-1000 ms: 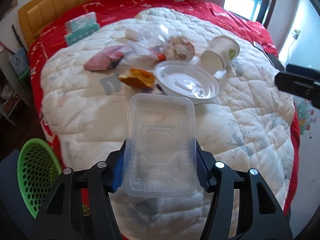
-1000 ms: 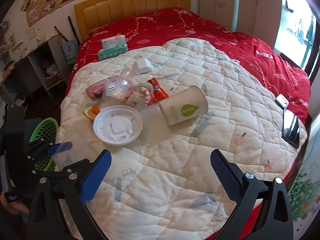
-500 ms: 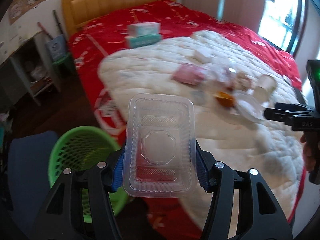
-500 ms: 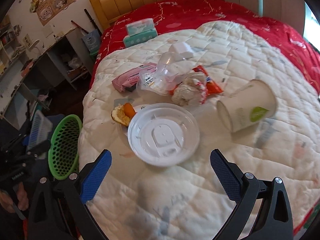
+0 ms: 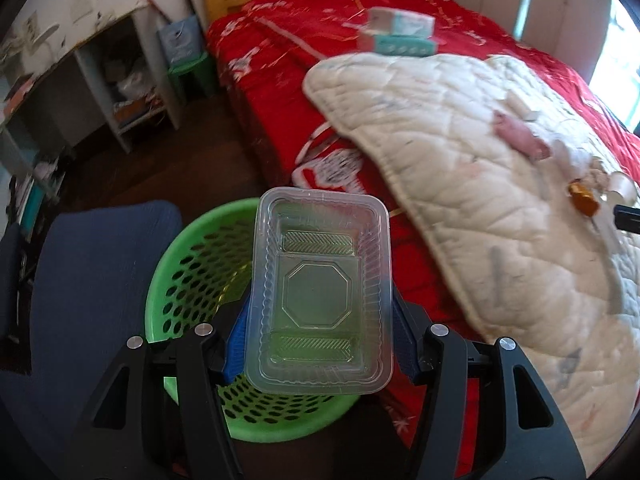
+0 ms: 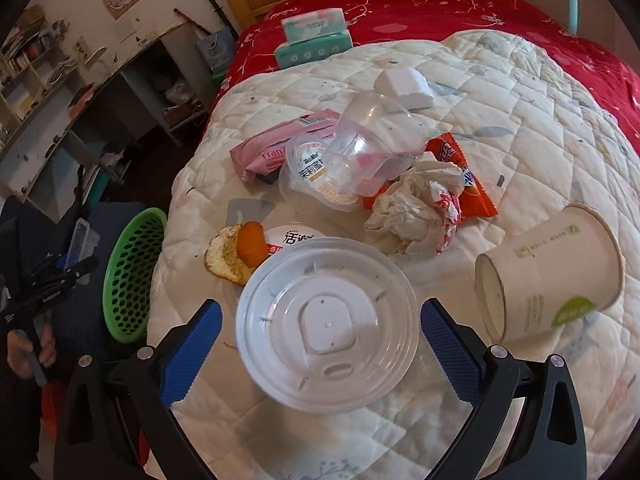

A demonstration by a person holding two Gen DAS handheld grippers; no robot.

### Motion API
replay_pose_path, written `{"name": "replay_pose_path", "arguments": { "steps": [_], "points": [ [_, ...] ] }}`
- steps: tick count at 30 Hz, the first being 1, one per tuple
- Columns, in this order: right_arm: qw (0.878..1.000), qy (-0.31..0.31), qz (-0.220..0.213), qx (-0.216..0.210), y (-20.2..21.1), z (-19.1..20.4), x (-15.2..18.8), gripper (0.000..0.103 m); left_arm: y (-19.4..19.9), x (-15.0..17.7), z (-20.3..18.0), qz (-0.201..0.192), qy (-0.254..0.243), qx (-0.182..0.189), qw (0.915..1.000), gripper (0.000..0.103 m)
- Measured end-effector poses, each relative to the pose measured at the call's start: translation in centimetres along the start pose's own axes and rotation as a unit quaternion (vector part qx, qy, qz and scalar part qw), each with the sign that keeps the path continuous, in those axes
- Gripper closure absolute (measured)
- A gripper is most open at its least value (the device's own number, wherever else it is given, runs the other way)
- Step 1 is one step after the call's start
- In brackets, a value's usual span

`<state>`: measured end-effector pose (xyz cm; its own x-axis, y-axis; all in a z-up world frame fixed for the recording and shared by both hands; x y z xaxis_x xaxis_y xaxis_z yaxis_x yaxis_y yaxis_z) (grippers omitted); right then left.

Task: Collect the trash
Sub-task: 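Carry the clear tray to the green wastebasket and open the left tool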

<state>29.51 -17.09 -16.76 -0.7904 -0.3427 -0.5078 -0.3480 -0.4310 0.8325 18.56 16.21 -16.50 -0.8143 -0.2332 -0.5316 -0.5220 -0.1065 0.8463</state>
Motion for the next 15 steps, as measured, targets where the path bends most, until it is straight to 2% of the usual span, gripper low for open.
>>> {"name": "replay_pose_path", "arguments": {
  "steps": [4, 15],
  "points": [
    [1.000, 0.001, -0.001, -0.019, -0.3, -0.1, -0.4, 0.007, -1.3, 0.4, 1.2, 0.014, 0.009, -0.010, 0.9998, 0.045],
    [0.999, 0.038, 0.011, -0.019, -1.0, 0.1, -0.5, 0.007, -3.6, 1.7, 2.8, 0.040, 0.010, -0.031, 0.9987, 0.045]
  ]
}}
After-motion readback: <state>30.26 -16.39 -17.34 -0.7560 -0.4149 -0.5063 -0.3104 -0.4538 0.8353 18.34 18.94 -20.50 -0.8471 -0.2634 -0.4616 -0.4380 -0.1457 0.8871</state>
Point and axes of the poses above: each gripper's, at about its wrist camera, not at the fingertips, and y roughly against the way its jaws point, z to its left, x to its underside, the point moved 9 cm from there along -y, roughly the way its jaws point, and after that the axes turned 7 degrees about y, right-handed, at the moved point
